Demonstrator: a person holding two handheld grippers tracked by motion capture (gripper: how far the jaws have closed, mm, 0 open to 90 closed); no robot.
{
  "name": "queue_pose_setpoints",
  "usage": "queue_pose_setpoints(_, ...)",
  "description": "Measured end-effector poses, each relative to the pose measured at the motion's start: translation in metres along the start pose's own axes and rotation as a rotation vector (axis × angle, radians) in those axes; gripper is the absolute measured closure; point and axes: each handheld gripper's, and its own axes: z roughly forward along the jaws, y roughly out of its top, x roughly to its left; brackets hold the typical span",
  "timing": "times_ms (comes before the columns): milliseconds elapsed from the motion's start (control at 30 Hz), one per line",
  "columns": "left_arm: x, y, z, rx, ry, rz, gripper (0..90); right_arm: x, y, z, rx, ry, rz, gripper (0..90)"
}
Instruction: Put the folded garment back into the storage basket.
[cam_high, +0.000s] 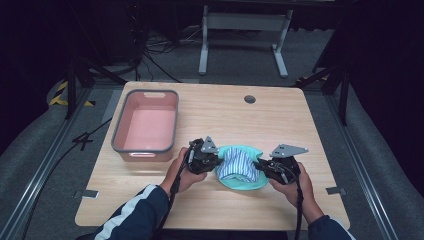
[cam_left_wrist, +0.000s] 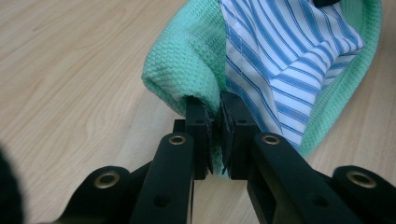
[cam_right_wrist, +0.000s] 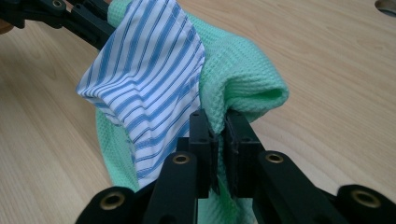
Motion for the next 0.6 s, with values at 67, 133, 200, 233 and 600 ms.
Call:
queue_pose_setpoints(67,0.003,0.001,-0.005,-0.003,0.018,0.009,82.6,0.0,0.005,0.003,-0.007,0.001,-0.003,82.7)
queue_pose_setpoints(133,0.006,0.002,-0.011,-0.015,0.019,0.01,82.6,0.001,0.011,0.006,-0.009,0.007,-0.01,82.7)
queue_pose_setpoints(200,0.009,0.002,-0.014,-0.021,0.034,0.015,82.7,0.001,0.016,0.008,-0.018,0.004,-0.021,82.6)
queue_pose_setpoints(233,0.01,0.002,-0.015,-0.025,0.039,0.011,82.7,0.002,0.019,0.009,-0.024,0.006,-0.024,82.6)
queue_pose_setpoints(600,0.025,0.004,-0.038,-0.057,0.093,-0.024,82.7,0.008,0.047,0.018,-0.06,0.022,-0.057,82.5)
